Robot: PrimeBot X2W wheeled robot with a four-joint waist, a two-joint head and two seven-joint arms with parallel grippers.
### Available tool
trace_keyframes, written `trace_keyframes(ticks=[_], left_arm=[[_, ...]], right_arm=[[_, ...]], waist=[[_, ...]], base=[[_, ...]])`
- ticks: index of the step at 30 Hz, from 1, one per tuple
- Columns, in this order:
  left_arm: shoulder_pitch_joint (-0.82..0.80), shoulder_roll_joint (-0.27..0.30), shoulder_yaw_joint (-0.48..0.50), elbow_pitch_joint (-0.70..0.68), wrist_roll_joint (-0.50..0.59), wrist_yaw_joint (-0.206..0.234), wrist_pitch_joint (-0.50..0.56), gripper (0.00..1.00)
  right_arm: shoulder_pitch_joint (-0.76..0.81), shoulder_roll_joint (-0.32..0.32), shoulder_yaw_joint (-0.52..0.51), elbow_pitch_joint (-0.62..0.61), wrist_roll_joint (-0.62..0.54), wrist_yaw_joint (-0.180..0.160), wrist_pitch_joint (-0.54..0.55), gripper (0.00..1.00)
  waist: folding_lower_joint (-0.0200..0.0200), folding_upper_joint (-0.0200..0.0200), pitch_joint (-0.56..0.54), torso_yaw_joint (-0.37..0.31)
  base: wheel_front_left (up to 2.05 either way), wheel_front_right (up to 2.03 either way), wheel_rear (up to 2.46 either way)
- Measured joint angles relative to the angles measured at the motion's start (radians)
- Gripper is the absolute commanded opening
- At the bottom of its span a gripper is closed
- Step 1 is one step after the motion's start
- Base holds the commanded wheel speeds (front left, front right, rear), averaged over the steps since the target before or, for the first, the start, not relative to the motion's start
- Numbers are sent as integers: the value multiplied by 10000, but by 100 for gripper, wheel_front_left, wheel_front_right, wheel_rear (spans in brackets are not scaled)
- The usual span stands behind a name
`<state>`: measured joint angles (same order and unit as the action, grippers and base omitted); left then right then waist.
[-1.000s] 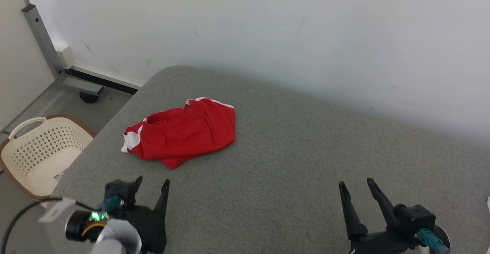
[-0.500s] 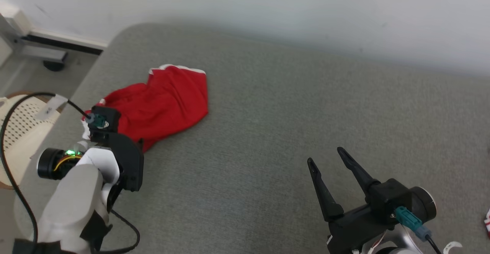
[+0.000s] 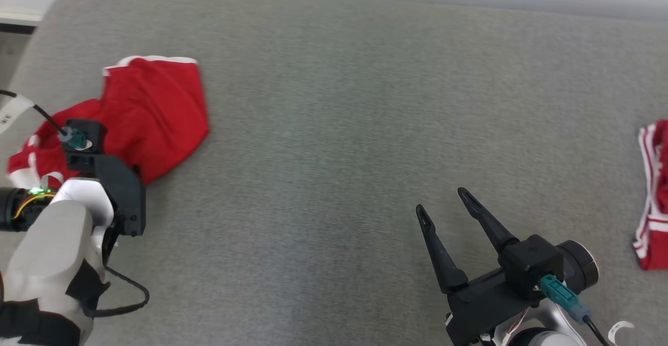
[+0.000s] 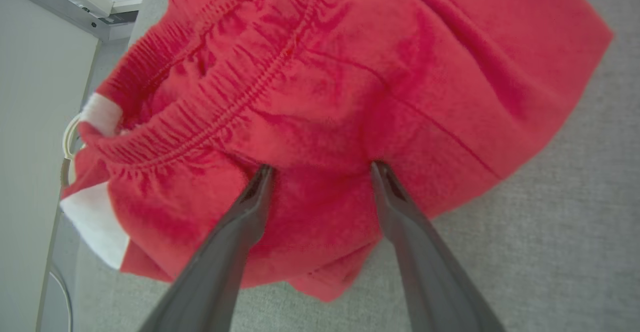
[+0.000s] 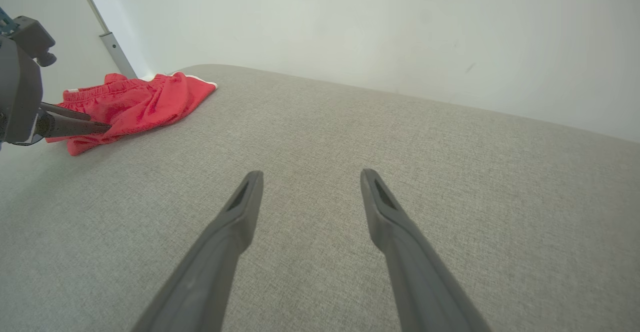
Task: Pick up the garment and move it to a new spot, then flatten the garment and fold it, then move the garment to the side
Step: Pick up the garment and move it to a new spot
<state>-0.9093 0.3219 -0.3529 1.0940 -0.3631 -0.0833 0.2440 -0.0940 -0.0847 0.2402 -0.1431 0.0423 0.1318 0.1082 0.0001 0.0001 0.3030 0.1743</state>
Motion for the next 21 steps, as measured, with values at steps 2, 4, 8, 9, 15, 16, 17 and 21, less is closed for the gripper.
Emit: trace_keyframes(ticks=[2, 4, 8, 9, 15, 16, 17, 21], left_arm=[[-44, 0, 15, 253, -31, 44, 36, 47], [-105, 4, 52, 454, -88, 102, 36, 0], [-184, -23, 61, 711, -136, 192, -86, 0], [-186, -35, 58, 746, -144, 209, -165, 0], [-375, -360, -23, 652, -173, 125, -1039, 0], [-401, -441, -15, 616, -199, 127, -1166, 0], [-428, -512, -79, 596, -192, 130, -1248, 0], [-546, -972, -153, 295, -222, 127, -1616, 0]], right_arm=[[0, 0, -4, 13, 0, 0, -31, 100], [2, 13, -17, 44, 0, 0, -35, 100], [9, 25, -81, 153, 17, 0, -94, 100], [10, 42, -82, 194, 33, 0, -119, 100], [35, 151, -140, 575, 209, 0, -389, 100], [71, 169, -153, 669, 247, 0, -433, 100], [117, 174, -151, 773, 284, 0, -487, 100], [354, 244, -234, 1103, 485, 0, -648, 100]], waist=[[0, 0, 84, -199], [-1, 0, 133, -370], [0, 0, 61, -567], [-1, 0, 4, -588], [-1, 0, -560, -608], [-1, 0, -692, -609], [-1, 0, -838, -612], [-2, -2, -1492, -656]], base=[[0, 0, 0], [0, 0, 0], [0, 0, 0], [0, 0, 0], [0, 0, 0], [0, 0, 0], [0, 0, 0], [0, 0, 0]])
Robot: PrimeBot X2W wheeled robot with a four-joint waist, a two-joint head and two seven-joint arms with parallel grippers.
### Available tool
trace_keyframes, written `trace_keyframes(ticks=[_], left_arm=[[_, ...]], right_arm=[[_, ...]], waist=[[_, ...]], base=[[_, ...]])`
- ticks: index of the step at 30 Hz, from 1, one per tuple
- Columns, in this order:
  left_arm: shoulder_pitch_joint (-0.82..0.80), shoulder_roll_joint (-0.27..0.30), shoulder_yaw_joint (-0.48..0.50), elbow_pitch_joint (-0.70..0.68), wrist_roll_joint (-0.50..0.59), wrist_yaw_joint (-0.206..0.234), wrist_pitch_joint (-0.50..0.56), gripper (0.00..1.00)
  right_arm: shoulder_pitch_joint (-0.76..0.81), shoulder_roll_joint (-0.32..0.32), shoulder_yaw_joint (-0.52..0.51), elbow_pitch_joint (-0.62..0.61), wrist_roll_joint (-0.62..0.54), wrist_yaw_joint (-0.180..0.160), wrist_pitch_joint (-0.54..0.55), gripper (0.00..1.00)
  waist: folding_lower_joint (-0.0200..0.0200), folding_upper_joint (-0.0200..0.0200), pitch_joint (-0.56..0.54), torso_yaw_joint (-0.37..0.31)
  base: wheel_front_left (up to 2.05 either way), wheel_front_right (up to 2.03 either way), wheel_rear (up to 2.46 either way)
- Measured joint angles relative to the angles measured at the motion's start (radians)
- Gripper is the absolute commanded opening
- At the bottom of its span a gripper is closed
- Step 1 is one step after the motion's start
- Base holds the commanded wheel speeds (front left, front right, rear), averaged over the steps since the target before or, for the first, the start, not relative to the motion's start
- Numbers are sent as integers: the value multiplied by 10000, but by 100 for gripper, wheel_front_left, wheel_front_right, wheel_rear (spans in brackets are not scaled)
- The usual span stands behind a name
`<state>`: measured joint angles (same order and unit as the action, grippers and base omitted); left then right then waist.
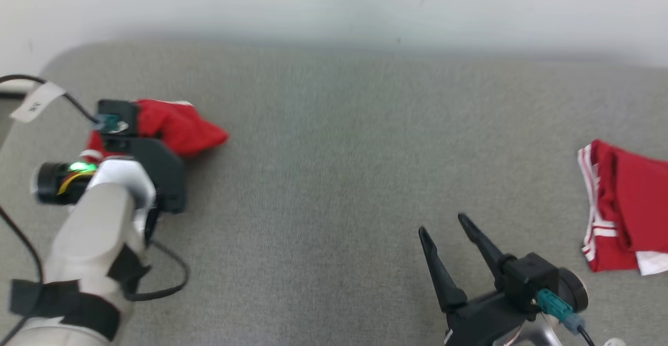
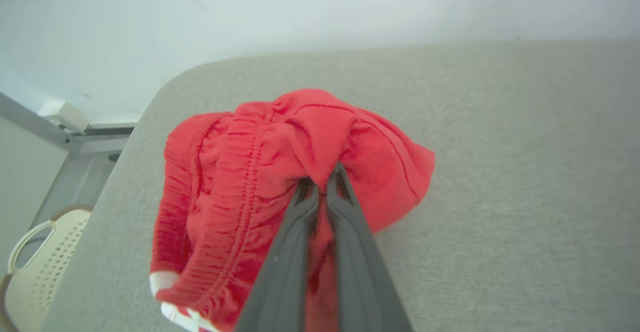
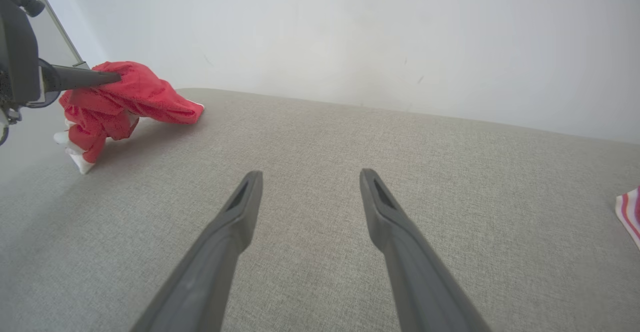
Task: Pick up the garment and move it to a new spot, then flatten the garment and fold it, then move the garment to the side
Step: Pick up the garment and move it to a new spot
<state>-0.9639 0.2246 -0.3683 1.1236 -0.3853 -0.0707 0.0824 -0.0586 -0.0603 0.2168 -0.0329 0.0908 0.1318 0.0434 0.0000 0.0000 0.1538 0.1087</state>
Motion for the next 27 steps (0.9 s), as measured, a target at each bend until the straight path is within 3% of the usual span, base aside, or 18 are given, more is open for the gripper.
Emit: trace_keyframes(ticks=[9, 15, 27], left_arm=[[-38, -1072, -21, -1239, -477, -240, -696, 0], [608, -1402, -297, -2186, -665, -251, -535, 0], [3689, -1112, -263, -4305, -955, 769, -470, 0]], right_arm=[[648, 46, -447, 38, 88, 0, -25, 100], [1027, 36, -732, -115, 35, 0, 107, 100], [1269, 56, -573, -353, 52, 0, 263, 100]], waist=[[-3, -1, -1381, -296], [-2, -1, -1906, -1049], [-2, -1, -2422, -3005]], base=[[0, 0, 0], [0, 0, 0], [0, 0, 0]])
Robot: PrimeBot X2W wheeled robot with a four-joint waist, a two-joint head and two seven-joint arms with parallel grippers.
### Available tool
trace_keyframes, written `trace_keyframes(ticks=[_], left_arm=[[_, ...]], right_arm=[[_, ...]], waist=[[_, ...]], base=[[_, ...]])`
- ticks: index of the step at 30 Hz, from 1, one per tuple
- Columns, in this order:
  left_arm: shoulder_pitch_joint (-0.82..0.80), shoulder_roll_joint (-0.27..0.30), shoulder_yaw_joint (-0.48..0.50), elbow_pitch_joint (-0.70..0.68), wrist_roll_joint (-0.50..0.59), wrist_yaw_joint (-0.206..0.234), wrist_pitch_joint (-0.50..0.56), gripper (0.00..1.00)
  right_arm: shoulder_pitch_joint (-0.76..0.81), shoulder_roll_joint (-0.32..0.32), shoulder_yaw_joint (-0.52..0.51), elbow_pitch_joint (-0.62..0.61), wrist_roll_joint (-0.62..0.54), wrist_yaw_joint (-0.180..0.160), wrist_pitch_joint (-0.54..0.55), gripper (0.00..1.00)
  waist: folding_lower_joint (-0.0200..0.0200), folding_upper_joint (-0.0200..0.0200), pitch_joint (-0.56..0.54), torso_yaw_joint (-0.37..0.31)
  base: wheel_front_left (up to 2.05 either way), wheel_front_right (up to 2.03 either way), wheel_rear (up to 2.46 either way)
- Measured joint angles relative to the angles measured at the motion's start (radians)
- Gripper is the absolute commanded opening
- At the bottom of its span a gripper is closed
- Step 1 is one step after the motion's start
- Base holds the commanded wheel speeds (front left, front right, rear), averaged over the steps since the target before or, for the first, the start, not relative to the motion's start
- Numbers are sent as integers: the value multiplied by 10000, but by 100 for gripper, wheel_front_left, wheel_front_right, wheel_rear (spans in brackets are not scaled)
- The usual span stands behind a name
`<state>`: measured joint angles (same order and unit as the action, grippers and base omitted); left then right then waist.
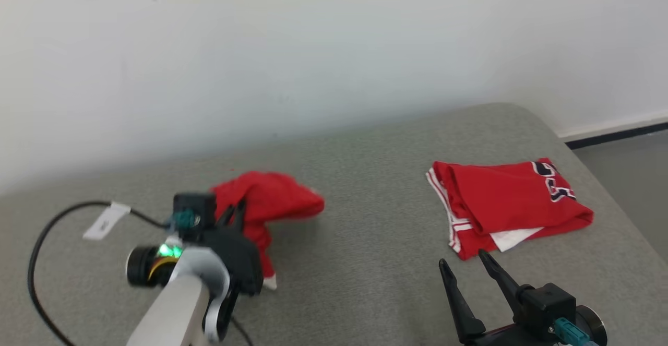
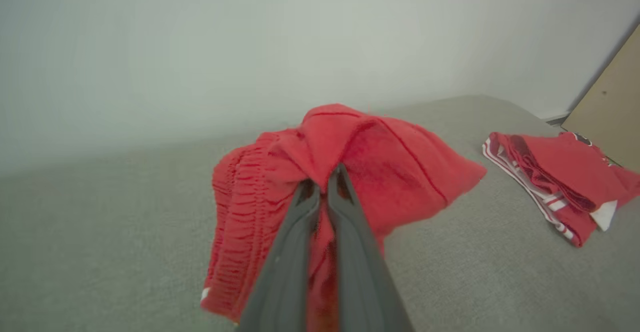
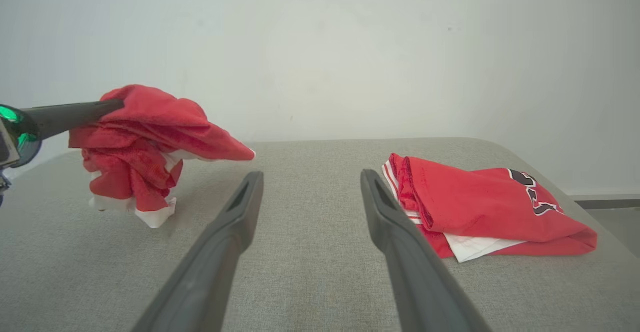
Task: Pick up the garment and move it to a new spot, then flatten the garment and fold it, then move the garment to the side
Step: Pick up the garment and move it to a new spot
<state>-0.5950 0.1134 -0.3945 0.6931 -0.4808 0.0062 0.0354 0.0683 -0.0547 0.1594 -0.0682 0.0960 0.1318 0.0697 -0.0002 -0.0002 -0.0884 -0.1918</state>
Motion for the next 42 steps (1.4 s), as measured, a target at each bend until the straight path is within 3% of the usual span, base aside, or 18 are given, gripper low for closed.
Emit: trace_keyframes(ticks=[2, 3, 4, 10, 13, 16, 23, 31, 42], left_arm=[[559, 201, -8, -121, 13, 213, 27, 0], [800, 255, -63, -159, 38, 249, 38, 33], [986, 345, -259, -182, 163, 196, 75, 100], [1778, 635, -433, -173, 322, 38, -596, 100], [1976, 685, -412, -537, 305, -362, -1618, 100], [2305, 867, -230, -911, 307, -399, -2497, 100], [3841, 1028, 926, -3331, 405, -470, -2951, 100], [5937, 523, 2552, -5839, 1091, -782, -2968, 100], [7810, -232, 4380, -6395, 1789, -1208, -2972, 100]], right_arm=[[-1, 6, 13, -15, 0, 0, 0, 100], [-2, 6, 4, -17, 2, 0, 0, 100], [-2, 2, -4, -12, 2, 0, -2, 100], [-22, 10, -59, 31, 6, 0, -86, 100], [-70, 12, -253, 77, 6, 0, -176, 100], [-68, 10, -495, 109, 4, 0, -224, 100], [73, -21, -1290, 247, -8, 0, -426, 100], [560, -236, -1950, 696, 73, 0, -886, 100], [678, -405, -1526, 1269, 259, 0, -1747, 100]], waist=[[0, 0, -40, -267], [1, 0, -56, -389], [1, 1, -70, -495], [1, 1, -104, -756], [2, 2, -114, -647], [1, 1, -145, -515], [1, 1, -243, -90], [2, 1, -426, 507], [1, 1, -671, 1319]], base=[[0, 0, 0], [0, 0, 0], [0, 0, 0], [0, 0, 0], [0, 0, 0], [0, 0, 0], [0, 0, 0], [0, 0, 0], [0, 0, 0]])
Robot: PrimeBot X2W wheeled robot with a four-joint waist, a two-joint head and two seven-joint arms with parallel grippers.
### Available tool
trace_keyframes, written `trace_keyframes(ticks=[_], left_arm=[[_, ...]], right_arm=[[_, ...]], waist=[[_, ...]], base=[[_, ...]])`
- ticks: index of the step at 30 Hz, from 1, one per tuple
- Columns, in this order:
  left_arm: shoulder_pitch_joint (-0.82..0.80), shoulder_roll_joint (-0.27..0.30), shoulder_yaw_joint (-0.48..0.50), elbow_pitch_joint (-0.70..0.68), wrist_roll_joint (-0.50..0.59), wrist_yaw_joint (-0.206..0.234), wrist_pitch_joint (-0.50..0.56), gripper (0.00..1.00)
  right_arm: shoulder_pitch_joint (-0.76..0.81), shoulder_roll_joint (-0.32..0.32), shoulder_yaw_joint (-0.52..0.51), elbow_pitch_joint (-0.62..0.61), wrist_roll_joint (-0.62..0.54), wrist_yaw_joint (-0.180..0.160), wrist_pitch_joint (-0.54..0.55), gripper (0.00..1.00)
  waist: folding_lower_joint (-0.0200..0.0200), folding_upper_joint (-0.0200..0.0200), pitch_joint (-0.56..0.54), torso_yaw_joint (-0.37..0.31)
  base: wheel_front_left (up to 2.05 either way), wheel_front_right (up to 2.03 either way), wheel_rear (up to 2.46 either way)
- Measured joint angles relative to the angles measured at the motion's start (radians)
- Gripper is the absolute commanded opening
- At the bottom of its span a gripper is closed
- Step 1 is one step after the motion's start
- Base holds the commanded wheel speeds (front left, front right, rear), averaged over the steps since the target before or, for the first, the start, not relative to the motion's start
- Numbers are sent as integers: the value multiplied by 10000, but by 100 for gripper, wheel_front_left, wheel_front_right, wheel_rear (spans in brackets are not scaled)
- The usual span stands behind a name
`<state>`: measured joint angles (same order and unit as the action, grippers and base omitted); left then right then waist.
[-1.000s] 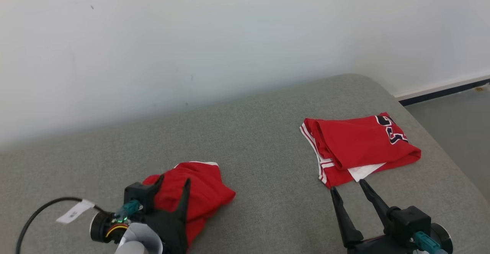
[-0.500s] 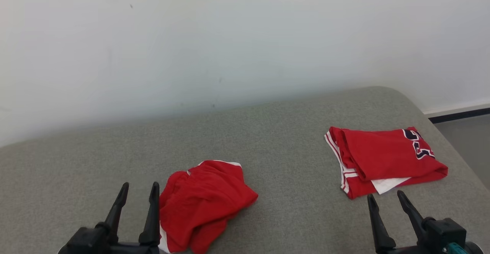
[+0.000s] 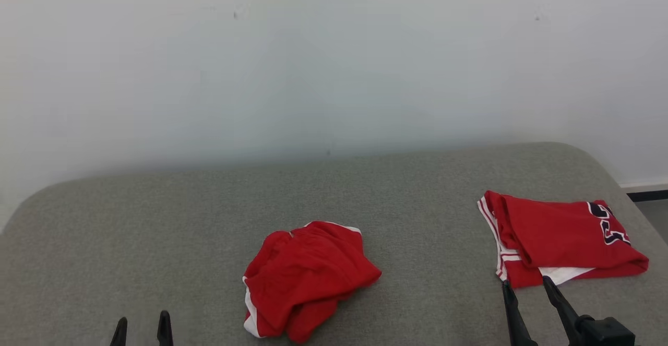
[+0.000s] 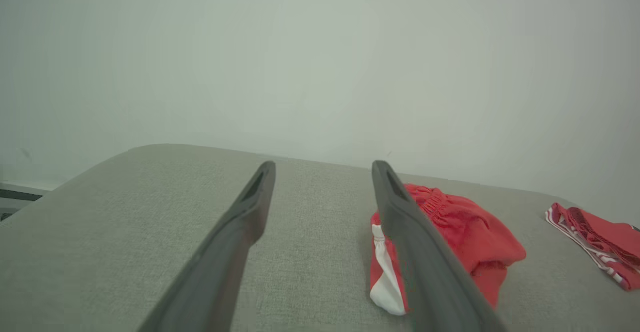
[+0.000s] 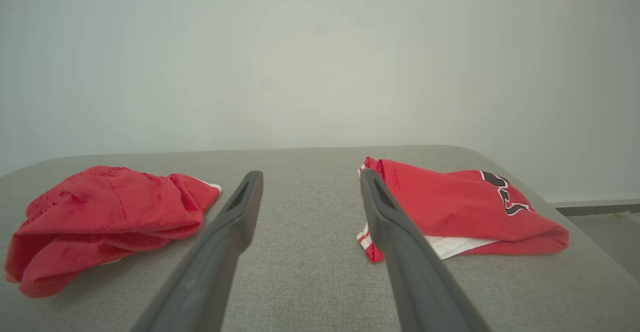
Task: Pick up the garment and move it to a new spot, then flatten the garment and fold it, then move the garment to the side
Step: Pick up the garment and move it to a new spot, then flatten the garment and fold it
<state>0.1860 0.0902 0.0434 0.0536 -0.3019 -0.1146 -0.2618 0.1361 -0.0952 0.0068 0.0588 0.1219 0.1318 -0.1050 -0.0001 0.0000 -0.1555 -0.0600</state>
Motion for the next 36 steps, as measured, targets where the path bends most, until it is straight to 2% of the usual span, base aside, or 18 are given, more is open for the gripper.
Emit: trace_keyframes(ticks=[8, 13, 28, 36], left_arm=[[200, -27, 29, 219, 443, -102, -4, 100], [152, -33, -21, 351, 527, -146, -4, 100], [75, 274, -453, 499, 67, -148, -4, 100], [-576, 1080, -1181, 988, -117, -148, 17, 100]], right_arm=[[-155, 192, 121, 278, -67, 0, -284, 100], [-232, 251, 155, 339, -79, 0, -362, 100], [-321, 349, 265, 255, -77, 0, -151, 100], [-581, 376, 640, 161, -77, 0, 157, 100]], waist=[[1, 1, 30, 641], [1, 2, 108, 803], [1, 1, 227, 578], [1, 1, 314, 79]], base=[[0, 0, 0], [0, 0, 0], [0, 0, 0], [0, 0, 0]])
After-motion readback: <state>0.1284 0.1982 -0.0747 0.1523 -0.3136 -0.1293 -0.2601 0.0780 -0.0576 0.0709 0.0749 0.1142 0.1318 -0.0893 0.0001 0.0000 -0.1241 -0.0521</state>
